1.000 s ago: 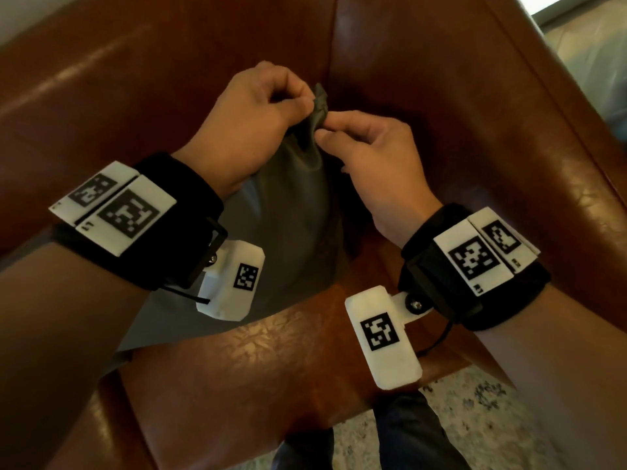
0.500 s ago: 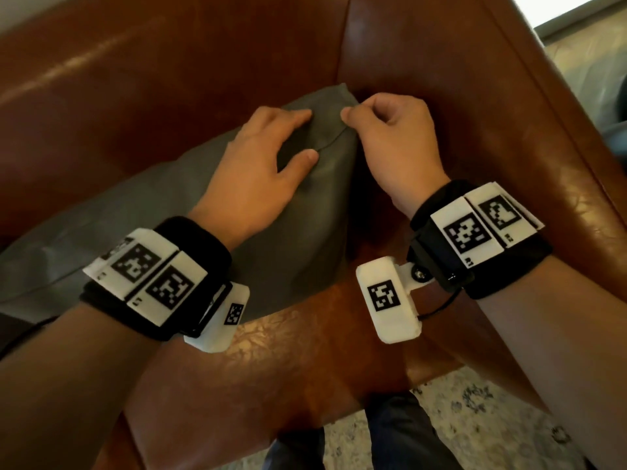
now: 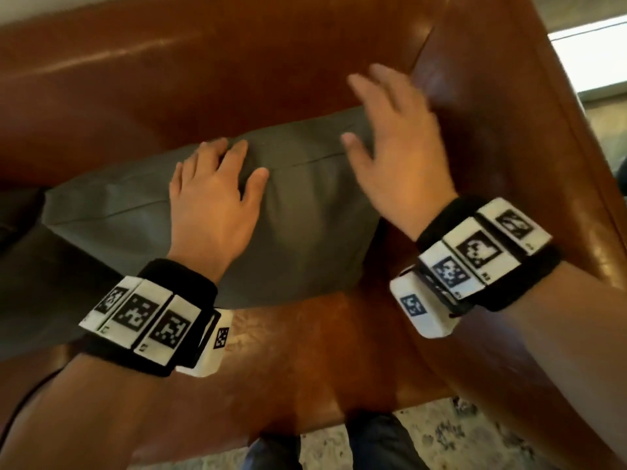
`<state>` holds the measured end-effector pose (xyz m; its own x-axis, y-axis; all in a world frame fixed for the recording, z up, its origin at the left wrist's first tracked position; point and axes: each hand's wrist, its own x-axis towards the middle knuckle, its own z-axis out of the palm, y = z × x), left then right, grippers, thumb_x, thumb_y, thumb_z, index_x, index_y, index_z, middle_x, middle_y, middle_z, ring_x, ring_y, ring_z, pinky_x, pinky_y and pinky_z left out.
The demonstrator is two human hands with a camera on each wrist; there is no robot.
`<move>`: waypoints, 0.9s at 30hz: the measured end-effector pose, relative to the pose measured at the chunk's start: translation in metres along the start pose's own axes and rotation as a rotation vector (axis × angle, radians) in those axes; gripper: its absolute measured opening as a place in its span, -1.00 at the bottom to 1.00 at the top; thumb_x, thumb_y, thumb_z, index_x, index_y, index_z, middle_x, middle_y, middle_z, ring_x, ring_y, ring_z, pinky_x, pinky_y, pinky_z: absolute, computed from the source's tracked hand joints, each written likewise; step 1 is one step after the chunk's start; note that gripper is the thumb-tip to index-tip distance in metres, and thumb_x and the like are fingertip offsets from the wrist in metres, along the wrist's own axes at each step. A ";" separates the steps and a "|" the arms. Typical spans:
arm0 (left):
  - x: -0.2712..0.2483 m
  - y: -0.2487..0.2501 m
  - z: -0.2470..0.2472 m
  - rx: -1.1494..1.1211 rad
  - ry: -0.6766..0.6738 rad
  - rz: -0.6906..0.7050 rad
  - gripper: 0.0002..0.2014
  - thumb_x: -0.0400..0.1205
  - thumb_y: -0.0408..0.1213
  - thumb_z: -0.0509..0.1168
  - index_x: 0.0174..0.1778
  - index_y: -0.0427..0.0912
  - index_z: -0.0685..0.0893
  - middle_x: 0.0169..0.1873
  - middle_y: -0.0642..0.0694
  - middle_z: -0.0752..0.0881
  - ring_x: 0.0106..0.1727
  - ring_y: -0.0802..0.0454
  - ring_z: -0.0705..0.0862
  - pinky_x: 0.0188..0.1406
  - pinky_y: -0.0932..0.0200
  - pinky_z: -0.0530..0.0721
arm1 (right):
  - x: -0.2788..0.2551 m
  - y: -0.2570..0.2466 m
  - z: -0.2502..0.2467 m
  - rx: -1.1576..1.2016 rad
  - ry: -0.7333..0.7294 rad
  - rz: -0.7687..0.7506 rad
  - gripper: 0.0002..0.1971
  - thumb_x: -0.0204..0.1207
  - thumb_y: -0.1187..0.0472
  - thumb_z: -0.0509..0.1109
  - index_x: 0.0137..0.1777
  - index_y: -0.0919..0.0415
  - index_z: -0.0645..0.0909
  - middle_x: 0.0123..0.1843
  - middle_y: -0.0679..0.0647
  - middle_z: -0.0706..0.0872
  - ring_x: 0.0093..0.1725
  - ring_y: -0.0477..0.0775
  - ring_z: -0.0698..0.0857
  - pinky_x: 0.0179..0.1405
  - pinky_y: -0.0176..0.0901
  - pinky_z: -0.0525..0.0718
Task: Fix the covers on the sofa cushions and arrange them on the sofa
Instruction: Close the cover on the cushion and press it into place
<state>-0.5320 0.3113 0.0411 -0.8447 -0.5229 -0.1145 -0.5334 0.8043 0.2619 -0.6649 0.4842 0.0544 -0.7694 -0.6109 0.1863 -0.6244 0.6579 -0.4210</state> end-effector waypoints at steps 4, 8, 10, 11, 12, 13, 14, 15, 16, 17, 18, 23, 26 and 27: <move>0.012 -0.012 -0.002 0.018 0.058 0.009 -0.50 0.77 0.05 0.00 0.55 -0.12 0.43 0.51 -0.18 0.45 0.51 -0.22 0.41 0.48 -0.24 0.36 | 0.020 -0.048 0.045 0.008 -0.332 -0.172 -0.48 0.74 -0.06 0.04 0.66 0.08 0.25 0.71 0.15 0.18 0.71 0.16 0.09 0.67 0.16 0.10; 0.034 -0.029 0.010 0.119 0.001 0.006 -0.39 0.76 0.12 -0.10 0.61 -0.22 0.34 0.57 -0.27 0.41 0.59 -0.25 0.35 0.59 -0.22 0.25 | 0.029 -0.040 0.074 -0.094 -0.472 -0.049 -0.38 0.72 -0.22 -0.11 0.70 0.04 0.10 0.72 0.12 0.16 0.71 0.11 0.06 0.67 0.14 -0.07; 0.031 -0.041 0.018 0.143 -0.036 -0.021 -0.31 0.76 0.18 -0.17 0.67 -0.25 0.22 0.64 -0.27 0.30 0.67 -0.19 0.21 0.68 -0.15 0.05 | 0.028 -0.027 0.075 -0.139 -0.474 -0.003 -0.36 0.71 -0.24 -0.15 0.71 0.04 0.07 0.72 0.13 0.18 0.71 0.11 0.08 0.67 0.14 -0.13; 0.027 -0.047 0.020 0.144 -0.036 -0.034 -0.28 0.75 0.20 -0.20 0.68 -0.27 0.16 0.66 -0.26 0.25 0.69 -0.16 0.15 0.70 -0.11 -0.01 | 0.027 -0.020 0.074 -0.162 -0.478 0.013 -0.35 0.71 -0.24 -0.18 0.71 0.05 0.07 0.71 0.13 0.19 0.71 0.10 0.08 0.67 0.14 -0.16; 0.022 -0.054 0.020 0.145 -0.030 -0.045 -0.26 0.74 0.21 -0.24 0.69 -0.29 0.13 0.67 -0.26 0.21 0.71 -0.15 0.11 0.70 -0.09 -0.06 | 0.025 -0.013 0.071 -0.188 -0.486 0.022 -0.35 0.71 -0.23 -0.20 0.71 0.07 0.07 0.71 0.13 0.19 0.71 0.09 0.07 0.67 0.14 -0.19; 0.016 -0.064 0.019 0.150 -0.024 -0.054 -0.24 0.73 0.22 -0.26 0.69 -0.30 0.11 0.68 -0.27 0.19 0.71 -0.14 0.08 0.71 -0.08 -0.09 | 0.024 -0.006 0.069 -0.216 -0.488 0.023 -0.35 0.72 -0.22 -0.21 0.71 0.09 0.08 0.71 0.13 0.19 0.71 0.09 0.07 0.67 0.14 -0.21; 0.010 -0.075 0.018 0.162 -0.018 -0.058 -0.23 0.73 0.22 -0.27 0.69 -0.32 0.11 0.68 -0.28 0.18 0.72 -0.14 0.07 0.71 -0.07 -0.11 | 0.023 0.000 0.066 -0.245 -0.483 0.020 -0.36 0.72 -0.20 -0.21 0.70 0.12 0.10 0.71 0.13 0.19 0.71 0.08 0.06 0.67 0.15 -0.23; 0.006 -0.086 0.016 0.183 -0.007 -0.060 -0.22 0.73 0.23 -0.28 0.68 -0.34 0.12 0.67 -0.29 0.19 0.72 -0.15 0.08 0.70 -0.08 -0.11 | 0.022 0.005 0.064 -0.272 -0.469 0.018 -0.36 0.73 -0.19 -0.21 0.70 0.14 0.12 0.71 0.14 0.19 0.72 0.09 0.06 0.67 0.16 -0.25; 0.001 -0.099 0.015 0.204 0.001 -0.071 -0.20 0.73 0.23 -0.30 0.67 -0.36 0.15 0.66 -0.31 0.22 0.71 -0.17 0.10 0.70 -0.11 -0.11 | 0.021 0.010 0.063 -0.299 -0.455 0.024 -0.36 0.74 -0.17 -0.21 0.69 0.17 0.14 0.71 0.15 0.20 0.72 0.09 0.06 0.67 0.18 -0.26; -0.003 -0.111 0.014 0.214 -0.001 -0.105 -0.17 0.71 0.25 -0.32 0.66 -0.38 0.19 0.64 -0.33 0.26 0.70 -0.20 0.13 0.69 -0.14 -0.09 | 0.020 0.015 0.063 -0.322 -0.445 0.039 -0.36 0.74 -0.16 -0.21 0.69 0.20 0.15 0.71 0.17 0.20 0.72 0.10 0.06 0.66 0.20 -0.26; -0.009 -0.124 0.012 0.211 -0.010 -0.157 -0.14 0.68 0.27 -0.33 0.64 -0.39 0.22 0.62 -0.35 0.30 0.69 -0.23 0.16 0.68 -0.19 -0.07 | 0.020 0.020 0.061 -0.340 -0.440 0.063 -0.36 0.74 -0.16 -0.21 0.68 0.22 0.17 0.70 0.18 0.21 0.71 0.11 0.07 0.66 0.22 -0.25; -0.027 -0.152 -0.009 0.171 0.019 -0.266 -0.18 0.72 0.24 -0.31 0.63 -0.41 0.23 0.62 -0.38 0.30 0.69 -0.27 0.14 0.66 -0.30 -0.01 | 0.016 0.051 0.042 -0.328 -0.286 0.225 -0.18 0.61 -0.23 -0.31 0.62 0.36 0.26 0.67 0.29 0.27 0.70 0.23 0.11 0.64 0.36 -0.13; -0.014 -0.097 -0.021 0.172 0.167 -0.086 -0.28 0.73 0.13 -0.18 0.62 -0.38 0.27 0.62 -0.36 0.29 0.69 -0.27 0.14 0.65 -0.24 -0.01 | 0.015 0.014 0.038 -0.207 -0.192 0.116 -0.28 0.68 -0.17 -0.20 0.66 0.33 0.19 0.70 0.26 0.18 0.71 0.20 0.04 0.67 0.23 -0.13; -0.007 -0.072 -0.019 0.165 0.179 -0.001 -0.32 0.73 0.10 -0.15 0.63 -0.34 0.28 0.63 -0.33 0.28 0.69 -0.25 0.14 0.66 -0.22 0.00 | 0.014 -0.009 0.042 -0.124 -0.197 0.029 -0.33 0.71 -0.14 -0.14 0.67 0.30 0.18 0.71 0.23 0.17 0.72 0.18 0.05 0.67 0.17 -0.12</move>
<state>-0.4868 0.2522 0.0410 -0.8306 -0.5535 0.0608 -0.5467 0.8313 0.0999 -0.6647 0.4513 0.0233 -0.7538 -0.6571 -0.0058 -0.6236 0.7182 -0.3088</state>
